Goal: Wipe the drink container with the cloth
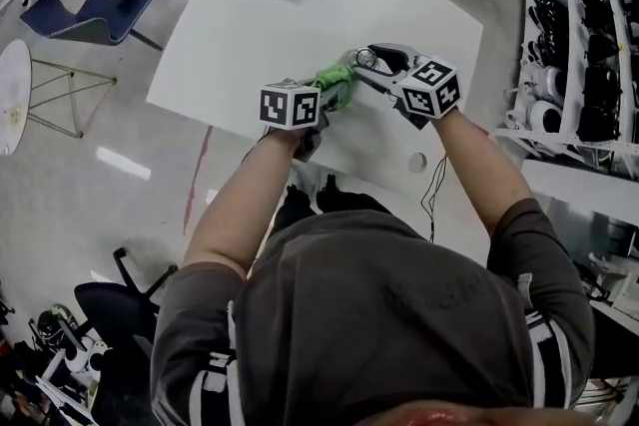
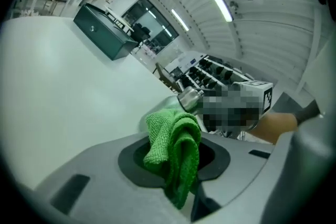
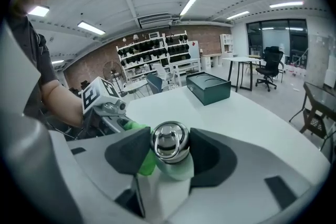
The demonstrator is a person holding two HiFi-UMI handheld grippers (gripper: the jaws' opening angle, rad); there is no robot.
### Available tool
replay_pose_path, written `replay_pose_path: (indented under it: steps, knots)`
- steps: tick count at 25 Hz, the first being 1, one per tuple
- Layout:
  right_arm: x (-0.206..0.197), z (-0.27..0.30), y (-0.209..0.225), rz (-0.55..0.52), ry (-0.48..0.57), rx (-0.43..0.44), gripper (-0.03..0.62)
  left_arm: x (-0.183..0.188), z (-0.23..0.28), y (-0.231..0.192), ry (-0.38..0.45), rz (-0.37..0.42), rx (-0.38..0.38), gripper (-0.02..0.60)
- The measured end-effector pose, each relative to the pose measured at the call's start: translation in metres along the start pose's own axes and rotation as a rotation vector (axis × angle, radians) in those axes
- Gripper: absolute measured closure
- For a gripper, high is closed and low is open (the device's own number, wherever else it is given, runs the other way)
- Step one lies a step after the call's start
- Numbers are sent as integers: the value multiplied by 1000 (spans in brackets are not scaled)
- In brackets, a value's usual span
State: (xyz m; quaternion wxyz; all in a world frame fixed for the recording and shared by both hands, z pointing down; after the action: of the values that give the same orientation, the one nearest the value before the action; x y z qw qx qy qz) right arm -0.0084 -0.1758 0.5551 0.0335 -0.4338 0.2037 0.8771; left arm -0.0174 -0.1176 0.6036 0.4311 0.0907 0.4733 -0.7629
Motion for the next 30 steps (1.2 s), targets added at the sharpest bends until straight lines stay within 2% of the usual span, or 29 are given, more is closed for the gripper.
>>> replay_pose_path:
  steps: [3,7,10,12,15,18,20,23,24,25,30]
  knots:
    - [-1,-1,0,4,-12,-13,368,-10,9,-19,-38,12,85,489]
    - [-5,-5,0,38,-17,-23,368,-14,20,-29,-35,43,175,491]
    - [-3,-8,1,43,-25,-15,368,-12,19,-26,-17,94,206,491]
    - [-4,-12,2,46,-46,-5,367,-13,14,-19,1,86,203,489]
    - [-6,-10,2,39,-139,37,361,-17,-2,-4,37,41,192,489]
    - [-6,-4,-8,-25,-301,147,259,-24,-13,12,73,-8,199,489]
    - [2,1,-12,-106,-370,232,238,-28,-14,18,104,-49,222,489]
    - [8,8,-6,-181,-435,320,269,-31,-6,26,145,-110,251,489]
    - [6,9,-4,-180,-450,340,335,-31,-1,29,158,-127,255,489]
    - [5,9,-2,-167,-457,358,367,-30,4,32,173,-143,259,489]
    - [1,10,-2,-116,-467,390,370,-29,29,32,236,-245,262,480]
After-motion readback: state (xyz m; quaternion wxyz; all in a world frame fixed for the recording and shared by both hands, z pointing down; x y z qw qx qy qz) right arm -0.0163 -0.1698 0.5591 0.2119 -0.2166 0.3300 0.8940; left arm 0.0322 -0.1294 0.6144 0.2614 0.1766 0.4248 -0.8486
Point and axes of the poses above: the fingertips, and each gripper's own axes: z forward along the fingers, y to its right, x out of its top, the point moved 1 cm from there along -z, backward along the fingers, and after that the axes turned 13 degrees about x, right-handed, at the moved point
